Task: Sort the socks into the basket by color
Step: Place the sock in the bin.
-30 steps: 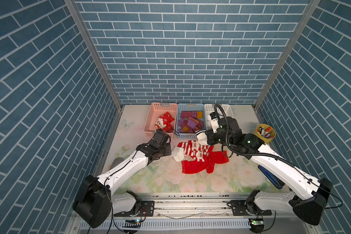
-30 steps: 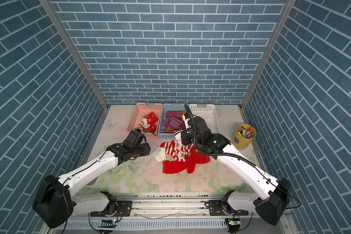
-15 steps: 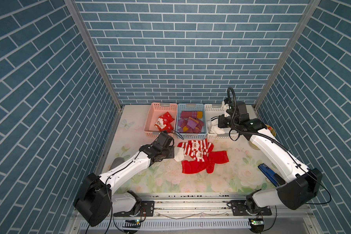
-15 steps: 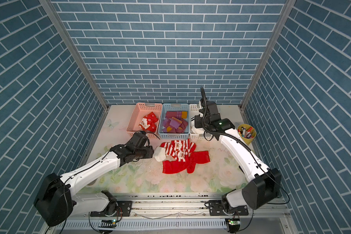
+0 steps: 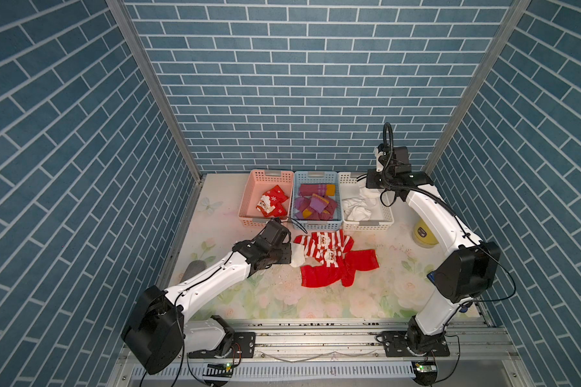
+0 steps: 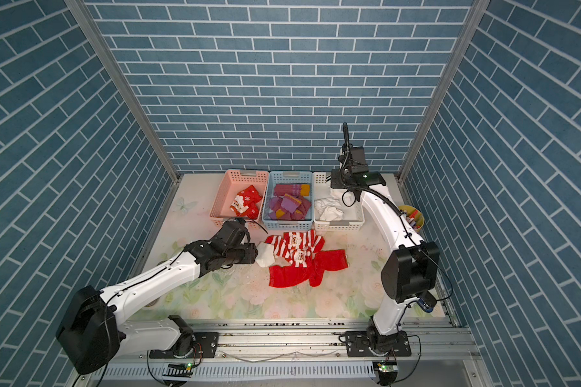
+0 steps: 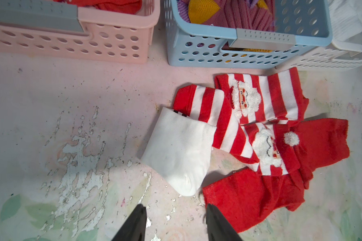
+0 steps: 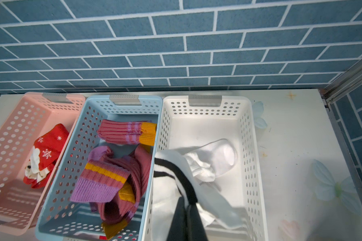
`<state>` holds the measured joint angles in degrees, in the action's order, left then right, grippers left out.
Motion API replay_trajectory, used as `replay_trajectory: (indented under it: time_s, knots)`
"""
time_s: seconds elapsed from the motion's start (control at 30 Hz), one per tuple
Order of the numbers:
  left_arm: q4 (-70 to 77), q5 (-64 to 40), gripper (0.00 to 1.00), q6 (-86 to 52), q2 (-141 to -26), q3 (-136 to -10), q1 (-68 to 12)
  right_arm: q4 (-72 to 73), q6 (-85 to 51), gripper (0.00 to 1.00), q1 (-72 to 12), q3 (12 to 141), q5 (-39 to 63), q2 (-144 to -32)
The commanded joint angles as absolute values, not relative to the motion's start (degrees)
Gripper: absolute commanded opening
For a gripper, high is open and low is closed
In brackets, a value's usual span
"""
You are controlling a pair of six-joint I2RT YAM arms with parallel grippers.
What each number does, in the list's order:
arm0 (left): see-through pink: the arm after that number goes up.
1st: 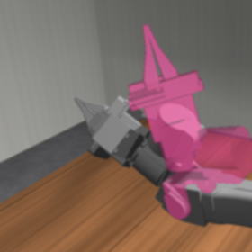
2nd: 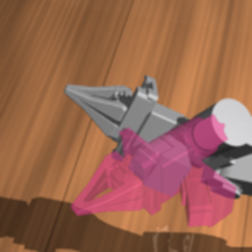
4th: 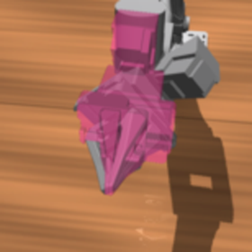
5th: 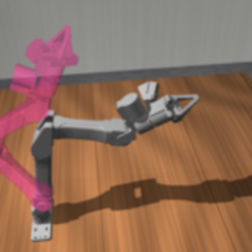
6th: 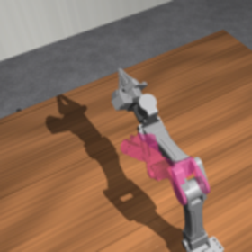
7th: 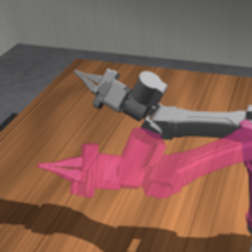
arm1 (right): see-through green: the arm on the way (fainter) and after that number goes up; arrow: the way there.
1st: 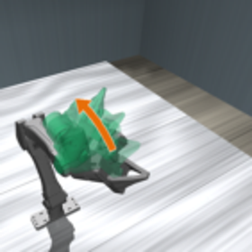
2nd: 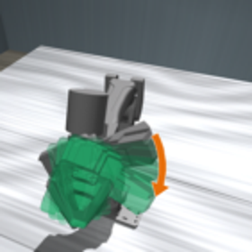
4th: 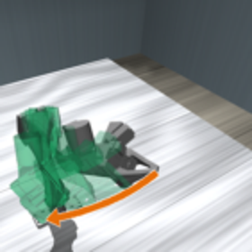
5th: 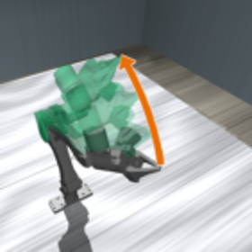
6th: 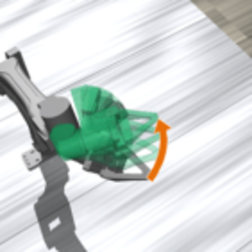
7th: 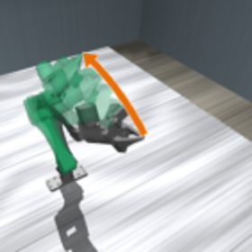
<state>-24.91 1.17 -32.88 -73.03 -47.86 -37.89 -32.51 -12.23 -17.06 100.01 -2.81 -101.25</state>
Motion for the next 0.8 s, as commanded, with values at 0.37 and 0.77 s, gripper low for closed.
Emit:
replay_trajectory:
  time_s: [0.37, 0.77]
  knots:
    - [-25.0, 1.5, 0.56, -32.4, -75.5, -47.9, -40.0, -35.2, -11.2, 0.42, -16.0, 100.8, 0.0, -103.0]
    - [-23.7, -0.6, 0.58, -32.7, -79.0, -47.8, -43.5, -29.3, -16.0, 0.44, -16.1, 82.2, 4.7, -89.1]
